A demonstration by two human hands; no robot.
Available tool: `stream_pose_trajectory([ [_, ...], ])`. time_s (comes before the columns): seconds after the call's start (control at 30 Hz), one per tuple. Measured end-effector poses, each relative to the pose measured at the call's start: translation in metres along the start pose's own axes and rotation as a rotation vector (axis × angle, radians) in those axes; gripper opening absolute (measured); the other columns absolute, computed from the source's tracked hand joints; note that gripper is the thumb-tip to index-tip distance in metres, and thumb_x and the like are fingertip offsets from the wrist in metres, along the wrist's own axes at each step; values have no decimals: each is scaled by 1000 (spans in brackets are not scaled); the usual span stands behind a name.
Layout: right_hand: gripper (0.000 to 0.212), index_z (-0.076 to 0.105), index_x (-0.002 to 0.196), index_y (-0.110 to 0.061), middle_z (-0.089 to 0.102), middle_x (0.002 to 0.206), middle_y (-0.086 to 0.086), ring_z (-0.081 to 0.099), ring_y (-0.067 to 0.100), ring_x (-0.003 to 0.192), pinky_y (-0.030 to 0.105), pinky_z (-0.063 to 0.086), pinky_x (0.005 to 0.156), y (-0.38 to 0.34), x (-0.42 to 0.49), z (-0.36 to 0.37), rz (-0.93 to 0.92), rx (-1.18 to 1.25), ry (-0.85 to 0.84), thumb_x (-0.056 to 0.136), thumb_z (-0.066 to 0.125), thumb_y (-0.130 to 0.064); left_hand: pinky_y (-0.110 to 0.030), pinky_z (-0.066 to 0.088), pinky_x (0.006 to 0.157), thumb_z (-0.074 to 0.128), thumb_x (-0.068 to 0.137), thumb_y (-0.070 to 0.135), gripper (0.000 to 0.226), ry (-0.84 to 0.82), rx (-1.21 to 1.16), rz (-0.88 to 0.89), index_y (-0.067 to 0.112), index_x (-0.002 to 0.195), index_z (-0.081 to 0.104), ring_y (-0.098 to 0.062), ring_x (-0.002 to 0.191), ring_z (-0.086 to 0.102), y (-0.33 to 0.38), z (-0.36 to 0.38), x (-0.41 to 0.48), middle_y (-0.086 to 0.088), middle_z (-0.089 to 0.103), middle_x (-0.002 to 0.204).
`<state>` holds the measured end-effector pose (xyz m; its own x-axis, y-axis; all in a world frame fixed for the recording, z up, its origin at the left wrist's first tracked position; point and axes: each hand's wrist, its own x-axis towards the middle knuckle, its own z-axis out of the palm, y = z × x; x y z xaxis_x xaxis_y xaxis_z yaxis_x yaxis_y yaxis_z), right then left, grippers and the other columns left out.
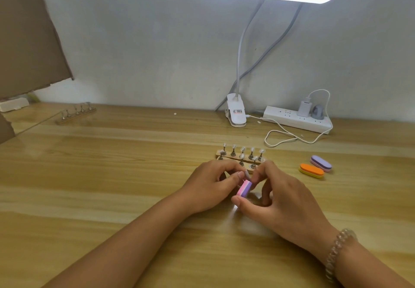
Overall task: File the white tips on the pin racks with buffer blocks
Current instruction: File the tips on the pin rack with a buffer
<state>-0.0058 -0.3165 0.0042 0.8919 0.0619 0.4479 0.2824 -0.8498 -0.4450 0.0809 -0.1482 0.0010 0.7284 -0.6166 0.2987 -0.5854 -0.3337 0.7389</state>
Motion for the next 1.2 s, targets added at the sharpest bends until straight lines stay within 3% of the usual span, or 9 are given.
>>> stream_pose_trajectory([
  [0.1,49,45,92,-34,59,78,-16,57,10,60,29,46,52,4,3,0,46,95,60,65,62,-72,-20,36,62,56,99,19,25,0,11,9,39,87,64,5,60,50,0,0,0,17,64,81],
  [0.2,46,45,93,-33,58,86,-16,54,7,62,28,44,56,10,7,0,109,164,66,67,68,-63,-25,37,63,57,97,24,18,-21,89,5,38,89,66,0,64,49,-3,3,-3,20,62,84],
  [0.27,47,47,92,-33,59,85,-15,52,8,61,29,46,58,11,9,0,131,206,71,66,68,-66,-30,43,65,55,93,32,14,-38,110,9,32,96,69,-5,69,51,-2,4,-4,18,62,86],
  [0.37,49,52,92,-33,61,85,-11,52,11,59,32,48,60,11,12,-2,172,291,114,63,62,-71,-36,47,70,52,92,34,14,-54,102,35,41,89,63,-13,76,58,-1,4,-4,17,64,88],
  [0.53,46,49,90,-33,59,82,-14,55,13,62,30,47,54,6,5,-1,64,168,0,68,66,-70,-29,41,66,57,98,26,17,-47,44,14,39,91,66,-4,69,50,-4,2,-2,15,66,89],
  [0.7,49,56,87,-25,63,80,-8,52,7,60,21,40,56,11,16,-2,187,305,77,65,63,-67,-20,36,64,56,98,31,27,-58,107,23,54,84,59,-1,72,54,-3,4,-1,26,64,83],
  [0.93,44,54,84,-28,63,83,-12,50,6,54,27,44,53,10,10,-4,126,354,-28,65,67,-66,-28,42,66,53,95,36,16,-58,57,3,37,96,69,-8,76,56,-6,4,-2,19,66,88],
  [1.1,53,57,88,-22,63,82,-4,48,6,57,27,40,58,10,16,-2,217,370,52,63,65,-68,-26,40,64,55,97,34,26,-54,104,27,54,81,59,-3,71,55,-4,4,-2,24,64,81],
  [1.2,49,54,89,-23,62,82,-5,48,8,57,28,40,56,10,11,-2,158,319,-5,67,69,-64,-26,39,64,56,97,31,20,-57,71,15,47,86,63,-2,71,53,-5,3,-1,24,63,82],
])
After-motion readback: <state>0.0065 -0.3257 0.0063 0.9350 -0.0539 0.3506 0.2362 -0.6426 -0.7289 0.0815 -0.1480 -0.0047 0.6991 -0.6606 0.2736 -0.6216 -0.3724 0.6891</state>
